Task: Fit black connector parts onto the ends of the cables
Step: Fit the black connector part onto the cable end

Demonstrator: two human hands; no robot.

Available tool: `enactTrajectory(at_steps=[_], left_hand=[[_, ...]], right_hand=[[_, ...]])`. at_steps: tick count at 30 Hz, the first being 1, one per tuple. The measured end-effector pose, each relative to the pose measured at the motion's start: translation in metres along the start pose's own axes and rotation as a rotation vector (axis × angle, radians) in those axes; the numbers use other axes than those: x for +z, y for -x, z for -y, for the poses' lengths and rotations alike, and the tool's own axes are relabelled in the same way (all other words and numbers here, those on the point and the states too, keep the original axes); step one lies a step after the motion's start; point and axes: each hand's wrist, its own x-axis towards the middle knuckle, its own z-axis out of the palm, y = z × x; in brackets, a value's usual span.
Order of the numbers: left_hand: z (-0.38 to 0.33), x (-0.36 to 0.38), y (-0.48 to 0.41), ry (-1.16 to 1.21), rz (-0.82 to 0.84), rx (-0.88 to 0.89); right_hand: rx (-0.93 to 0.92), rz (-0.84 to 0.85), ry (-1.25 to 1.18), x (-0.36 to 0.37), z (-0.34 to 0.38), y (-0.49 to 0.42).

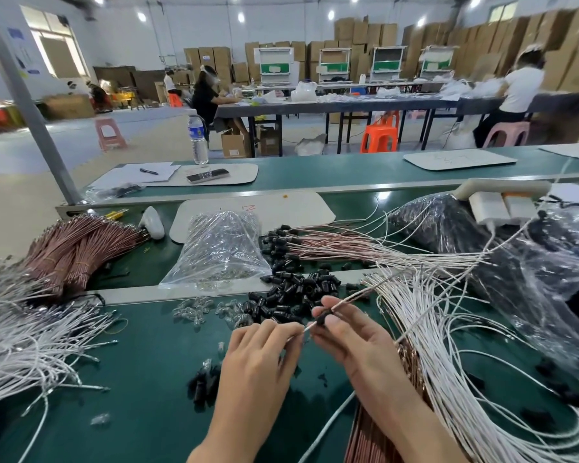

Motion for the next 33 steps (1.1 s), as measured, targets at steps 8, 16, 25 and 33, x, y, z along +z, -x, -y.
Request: enactTrajectory(at_steps=[8, 16, 25, 33], left_hand=[[0.000, -0.002, 0.003, 0.090, 0.024, -0.128], [-0.006, -0.006, 0.001, 0.218, 0.081, -0.266], [-0.005, -0.003, 0.005, 0.286, 0.128, -0.279], [-0.006, 0.000, 0.005, 0.376, 0.134, -0.331]], right_hand=[[-0.008, -0.034, -0.083, -0.011, 0.005, -0.003], [-0.010, -0.054, -0.097, -0.010, 0.005, -0.006], [0.009, -0.040, -0.119, -0.007, 0.006, -0.003], [0.037, -0.005, -0.051, -0.002, 0.004, -0.001]])
